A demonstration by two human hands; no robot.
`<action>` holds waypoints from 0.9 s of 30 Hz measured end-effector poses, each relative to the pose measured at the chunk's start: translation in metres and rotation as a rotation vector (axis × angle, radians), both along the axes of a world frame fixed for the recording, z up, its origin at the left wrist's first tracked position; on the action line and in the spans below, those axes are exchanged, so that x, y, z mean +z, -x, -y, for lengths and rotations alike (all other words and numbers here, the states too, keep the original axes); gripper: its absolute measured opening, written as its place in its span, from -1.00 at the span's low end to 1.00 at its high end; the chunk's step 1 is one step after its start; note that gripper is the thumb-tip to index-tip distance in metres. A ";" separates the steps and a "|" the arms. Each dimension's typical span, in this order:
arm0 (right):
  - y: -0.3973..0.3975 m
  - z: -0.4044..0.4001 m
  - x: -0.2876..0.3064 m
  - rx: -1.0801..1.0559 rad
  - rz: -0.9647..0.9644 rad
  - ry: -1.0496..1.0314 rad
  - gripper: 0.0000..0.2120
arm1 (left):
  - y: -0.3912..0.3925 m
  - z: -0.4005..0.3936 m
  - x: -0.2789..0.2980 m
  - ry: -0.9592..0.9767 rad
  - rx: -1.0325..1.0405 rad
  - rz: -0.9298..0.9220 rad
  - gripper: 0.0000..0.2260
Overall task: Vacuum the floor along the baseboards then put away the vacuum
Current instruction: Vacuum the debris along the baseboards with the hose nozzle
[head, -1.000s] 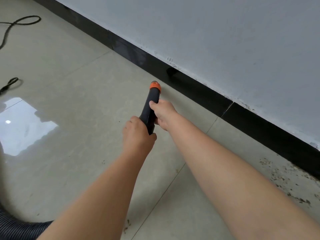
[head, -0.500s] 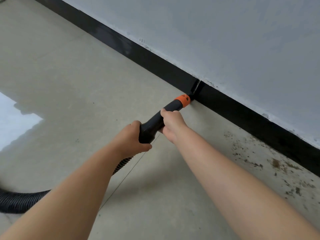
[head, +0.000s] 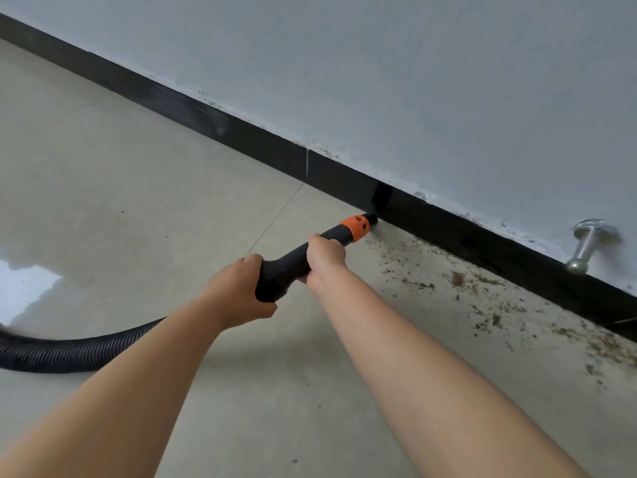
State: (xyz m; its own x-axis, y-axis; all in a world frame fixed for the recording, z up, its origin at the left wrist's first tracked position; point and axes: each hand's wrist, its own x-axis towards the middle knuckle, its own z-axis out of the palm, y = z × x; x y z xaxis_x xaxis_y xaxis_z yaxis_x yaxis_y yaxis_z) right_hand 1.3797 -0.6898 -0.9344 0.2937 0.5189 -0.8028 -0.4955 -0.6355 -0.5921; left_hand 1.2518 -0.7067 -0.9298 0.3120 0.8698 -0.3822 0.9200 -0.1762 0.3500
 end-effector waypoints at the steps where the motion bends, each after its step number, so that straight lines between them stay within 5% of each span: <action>1: -0.001 0.001 0.001 -0.011 0.001 0.005 -0.55 | -0.002 0.001 0.001 -0.015 0.001 -0.012 -0.69; 10: -0.023 0.001 0.009 -0.100 0.024 0.068 -0.55 | -0.027 -0.002 -0.001 -0.125 -0.056 -0.034 -0.60; 17: -0.008 0.001 -0.003 -0.026 0.117 0.060 -0.57 | -0.016 0.013 -0.024 -0.257 0.063 0.104 -0.72; 20: 0.007 0.000 -0.003 -0.002 0.159 0.051 -0.58 | -0.003 0.014 -0.042 -0.396 0.054 0.205 -0.60; 27: 0.049 0.011 -0.007 -0.097 0.112 0.099 -0.55 | 0.027 0.022 -0.049 -0.491 0.082 0.133 -0.60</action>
State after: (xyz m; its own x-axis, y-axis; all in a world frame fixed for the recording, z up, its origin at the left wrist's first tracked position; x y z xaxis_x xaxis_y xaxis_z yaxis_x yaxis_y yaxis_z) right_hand 1.3307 -0.7009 -0.9418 0.4289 0.4035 -0.8082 -0.4922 -0.6458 -0.5837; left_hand 1.2247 -0.7285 -0.9792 0.2538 0.9603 0.1160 0.8909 -0.2787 0.3585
